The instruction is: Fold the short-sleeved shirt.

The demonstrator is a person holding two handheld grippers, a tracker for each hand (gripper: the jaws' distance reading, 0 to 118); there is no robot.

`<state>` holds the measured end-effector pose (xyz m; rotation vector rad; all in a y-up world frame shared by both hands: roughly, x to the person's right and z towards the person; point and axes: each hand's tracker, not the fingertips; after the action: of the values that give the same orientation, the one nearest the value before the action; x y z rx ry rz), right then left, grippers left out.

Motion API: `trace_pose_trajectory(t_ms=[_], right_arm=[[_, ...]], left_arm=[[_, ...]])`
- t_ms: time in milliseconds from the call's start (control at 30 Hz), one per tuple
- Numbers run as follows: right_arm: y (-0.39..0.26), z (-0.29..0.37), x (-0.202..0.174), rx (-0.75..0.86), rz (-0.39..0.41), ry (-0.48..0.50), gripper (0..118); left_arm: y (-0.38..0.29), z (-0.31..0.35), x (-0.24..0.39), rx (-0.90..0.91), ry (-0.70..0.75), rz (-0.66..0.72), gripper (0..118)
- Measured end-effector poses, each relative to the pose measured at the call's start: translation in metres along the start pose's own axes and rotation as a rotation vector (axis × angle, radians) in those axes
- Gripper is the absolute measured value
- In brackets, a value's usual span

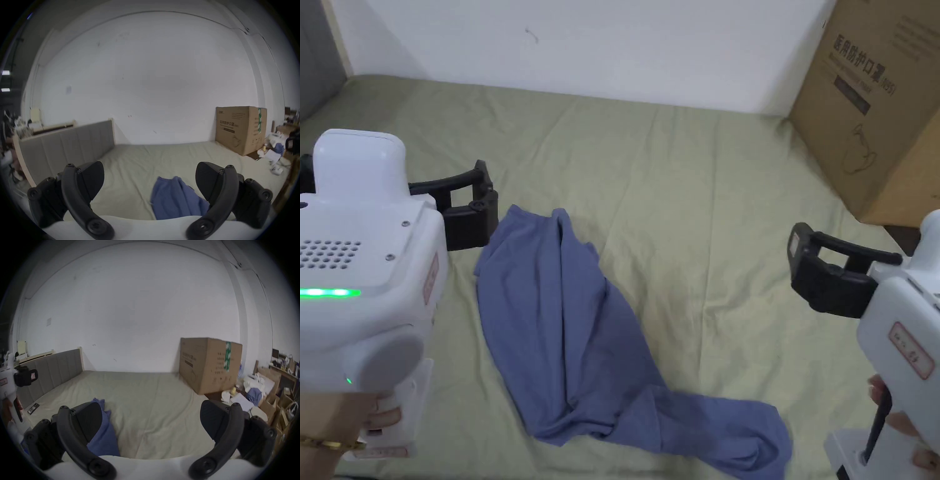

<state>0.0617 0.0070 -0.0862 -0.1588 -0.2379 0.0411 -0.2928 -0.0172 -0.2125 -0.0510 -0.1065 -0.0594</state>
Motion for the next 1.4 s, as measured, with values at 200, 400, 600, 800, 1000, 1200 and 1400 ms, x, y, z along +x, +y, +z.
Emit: trace_pose_trajectory(t_ms=[200,400,600,800,1000,1200,1400], right_arm=[[-0.005,0.001,-0.035,-0.013,0.023,0.063,66],[-0.018,-0.004,-0.049,-0.063,-0.035,0.1,0],[-0.024,-0.005,-0.052,-0.075,-0.023,0.11,0],[-0.024,-0.01,-0.051,-0.088,-0.041,0.121,0],[-0.023,-0.019,-0.05,-0.102,-0.037,0.116,0],[-0.027,-0.034,-0.043,-0.132,-0.048,0.103,0],[-0.039,-0.06,-0.035,-0.198,-0.044,0.077,0]], left_arm=[[-0.019,0.015,0.012,-0.063,-0.043,-0.025,108],[-0.035,0.018,0.008,-0.127,-0.049,0.037,0],[-0.04,0.015,-0.003,-0.162,-0.07,0.064,0],[-0.04,0.005,-0.002,-0.228,-0.09,0.067,0],[-0.028,-0.055,-0.008,-0.386,-0.147,0.087,11],[-0.026,-0.169,-0.011,-0.624,-0.231,0.169,111],[-0.058,-0.301,0.001,-0.864,-0.141,0.134,112]])
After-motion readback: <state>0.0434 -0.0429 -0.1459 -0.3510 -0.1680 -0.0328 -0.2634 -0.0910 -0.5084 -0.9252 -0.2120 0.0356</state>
